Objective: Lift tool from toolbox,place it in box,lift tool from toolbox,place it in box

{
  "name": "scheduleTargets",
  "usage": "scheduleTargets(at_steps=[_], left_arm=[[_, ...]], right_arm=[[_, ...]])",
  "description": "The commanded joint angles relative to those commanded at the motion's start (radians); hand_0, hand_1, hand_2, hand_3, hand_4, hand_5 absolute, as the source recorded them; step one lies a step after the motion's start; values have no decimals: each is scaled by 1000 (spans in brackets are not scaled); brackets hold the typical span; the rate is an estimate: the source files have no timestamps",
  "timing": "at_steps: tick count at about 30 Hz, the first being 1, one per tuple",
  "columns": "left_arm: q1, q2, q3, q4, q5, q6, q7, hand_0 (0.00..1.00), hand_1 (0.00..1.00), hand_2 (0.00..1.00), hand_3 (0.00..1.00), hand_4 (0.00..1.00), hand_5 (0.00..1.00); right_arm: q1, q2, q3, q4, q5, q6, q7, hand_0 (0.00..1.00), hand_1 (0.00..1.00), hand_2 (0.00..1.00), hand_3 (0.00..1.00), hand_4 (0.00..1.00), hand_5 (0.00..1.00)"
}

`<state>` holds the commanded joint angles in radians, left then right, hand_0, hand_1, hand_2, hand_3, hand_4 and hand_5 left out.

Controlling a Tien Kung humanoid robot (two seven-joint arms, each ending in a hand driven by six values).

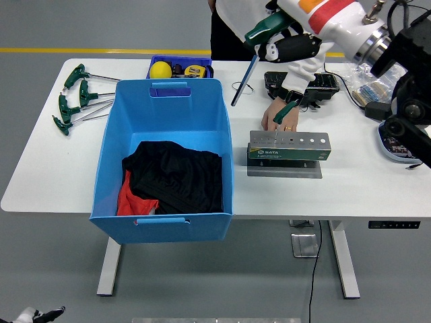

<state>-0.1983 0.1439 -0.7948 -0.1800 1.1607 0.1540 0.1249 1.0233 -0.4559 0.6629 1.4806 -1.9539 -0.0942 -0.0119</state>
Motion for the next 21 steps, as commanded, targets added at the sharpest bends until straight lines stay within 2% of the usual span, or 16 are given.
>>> scheduleTargets(at_steps=[5,11,21], left_arm=[[-2,1,-4,0,3,4,-2,603,520,655,685,735,711],[-6,1,-4,0,5,6,-1,594,514,654,685,736,713],[-6,-1,6,0,-6,7,-1,593,512,653,685,736,712]], right_arm=[[3,44,-64,16,3,0,-2,2,2,2,2,674,536],[-5,88,-137,-10,7,-4,-1,2,2,2,2,676,538],[4,106,-288,-101,15,-9,-2,2,2,2,2,680,538]])
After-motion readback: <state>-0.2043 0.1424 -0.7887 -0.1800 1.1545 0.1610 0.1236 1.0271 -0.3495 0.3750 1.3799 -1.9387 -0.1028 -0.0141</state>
